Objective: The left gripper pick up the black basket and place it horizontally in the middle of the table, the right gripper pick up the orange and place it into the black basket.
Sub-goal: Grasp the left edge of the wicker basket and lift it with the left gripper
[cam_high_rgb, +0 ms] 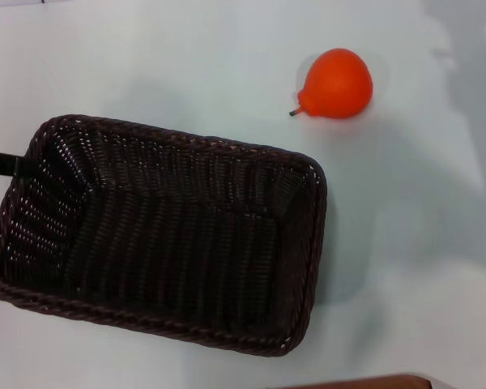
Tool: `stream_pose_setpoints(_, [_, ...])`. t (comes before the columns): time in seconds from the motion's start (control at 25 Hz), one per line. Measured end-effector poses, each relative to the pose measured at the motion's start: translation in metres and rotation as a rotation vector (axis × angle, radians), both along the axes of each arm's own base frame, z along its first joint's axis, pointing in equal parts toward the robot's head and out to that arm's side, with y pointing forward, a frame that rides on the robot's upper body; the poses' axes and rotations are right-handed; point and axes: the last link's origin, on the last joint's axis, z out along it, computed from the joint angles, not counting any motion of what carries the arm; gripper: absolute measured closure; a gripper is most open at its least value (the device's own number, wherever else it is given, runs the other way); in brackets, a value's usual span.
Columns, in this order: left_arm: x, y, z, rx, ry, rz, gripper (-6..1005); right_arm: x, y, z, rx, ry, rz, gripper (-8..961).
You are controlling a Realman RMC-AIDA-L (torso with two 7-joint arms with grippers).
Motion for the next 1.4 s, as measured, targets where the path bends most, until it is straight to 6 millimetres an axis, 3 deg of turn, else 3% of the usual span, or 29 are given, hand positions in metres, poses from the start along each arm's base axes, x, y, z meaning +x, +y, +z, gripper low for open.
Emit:
stream_pose_setpoints(0.56, [-0.004,0.006,-0.027,-0.067,0.04,0.019,219,0.001,0.002,-0.001,-0.012,0.005,-0.014,195])
stream_pose_setpoints(1.04, [-0.016,0.01,-0.042,-0.108,0.092,0.057,287,0.003,0.002,-0.001,-0.009,0.008,-0.022,195])
stream_pose_setpoints(1.4, [-0.016,0.01,-0.041,-0.103,0.087,0.072,463,0.004,0.003,-0.001,-0.014,0.01,-0.029,195])
